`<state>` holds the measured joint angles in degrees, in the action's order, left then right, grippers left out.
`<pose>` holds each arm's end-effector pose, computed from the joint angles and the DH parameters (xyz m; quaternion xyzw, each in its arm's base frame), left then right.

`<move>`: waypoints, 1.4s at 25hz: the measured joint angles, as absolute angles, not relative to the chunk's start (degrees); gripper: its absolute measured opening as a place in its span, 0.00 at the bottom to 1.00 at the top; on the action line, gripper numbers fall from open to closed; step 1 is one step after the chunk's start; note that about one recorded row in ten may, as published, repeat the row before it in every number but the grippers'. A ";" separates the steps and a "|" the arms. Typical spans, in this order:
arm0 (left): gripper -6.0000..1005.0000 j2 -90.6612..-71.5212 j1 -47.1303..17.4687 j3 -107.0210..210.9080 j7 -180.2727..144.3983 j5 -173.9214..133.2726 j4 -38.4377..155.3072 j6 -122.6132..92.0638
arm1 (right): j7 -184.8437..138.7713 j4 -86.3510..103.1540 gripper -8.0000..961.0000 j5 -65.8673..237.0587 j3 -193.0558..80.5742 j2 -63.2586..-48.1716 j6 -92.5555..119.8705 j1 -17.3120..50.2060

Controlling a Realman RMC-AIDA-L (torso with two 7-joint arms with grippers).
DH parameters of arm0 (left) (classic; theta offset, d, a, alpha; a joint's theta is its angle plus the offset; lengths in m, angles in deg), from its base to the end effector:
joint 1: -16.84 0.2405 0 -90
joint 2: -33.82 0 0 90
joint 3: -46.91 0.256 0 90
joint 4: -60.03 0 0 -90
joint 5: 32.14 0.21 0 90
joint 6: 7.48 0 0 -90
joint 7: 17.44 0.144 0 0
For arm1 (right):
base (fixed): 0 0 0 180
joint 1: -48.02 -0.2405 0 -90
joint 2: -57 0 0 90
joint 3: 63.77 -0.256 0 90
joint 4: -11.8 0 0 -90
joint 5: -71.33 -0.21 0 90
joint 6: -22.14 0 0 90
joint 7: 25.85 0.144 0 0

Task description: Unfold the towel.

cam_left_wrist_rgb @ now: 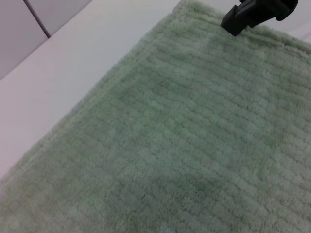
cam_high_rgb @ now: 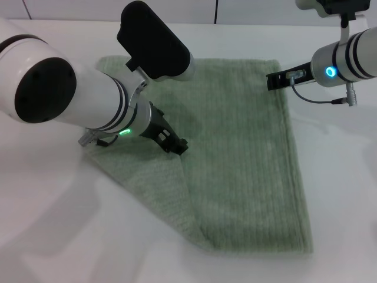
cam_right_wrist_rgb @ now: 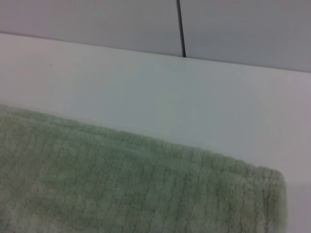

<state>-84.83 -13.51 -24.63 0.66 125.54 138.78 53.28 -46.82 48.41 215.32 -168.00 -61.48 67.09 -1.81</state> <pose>-0.1566 0.3515 -0.0729 -0.9244 -0.2018 0.1533 0.2851 0.2061 0.4472 -0.0494 -0.8244 0.4669 -0.0242 0.3190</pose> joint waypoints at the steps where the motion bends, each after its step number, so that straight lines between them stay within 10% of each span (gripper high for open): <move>1: 0.72 -84.82 -13.54 -24.64 0.66 125.54 138.78 53.30 | -46.82 48.29 0.01 215.34 -168.00 -61.48 67.05 -1.81; 35: 0.71 -84.91 -14.10 -23.12 -0.72 125.86 139.66 54.96 | -46.94 46.24 0.01 215.60 -167.91 -61.57 66.17 -2.14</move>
<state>-84.91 -14.10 -23.12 -0.72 125.86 139.66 54.96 -46.94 46.24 215.60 -167.91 -61.57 66.17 -2.14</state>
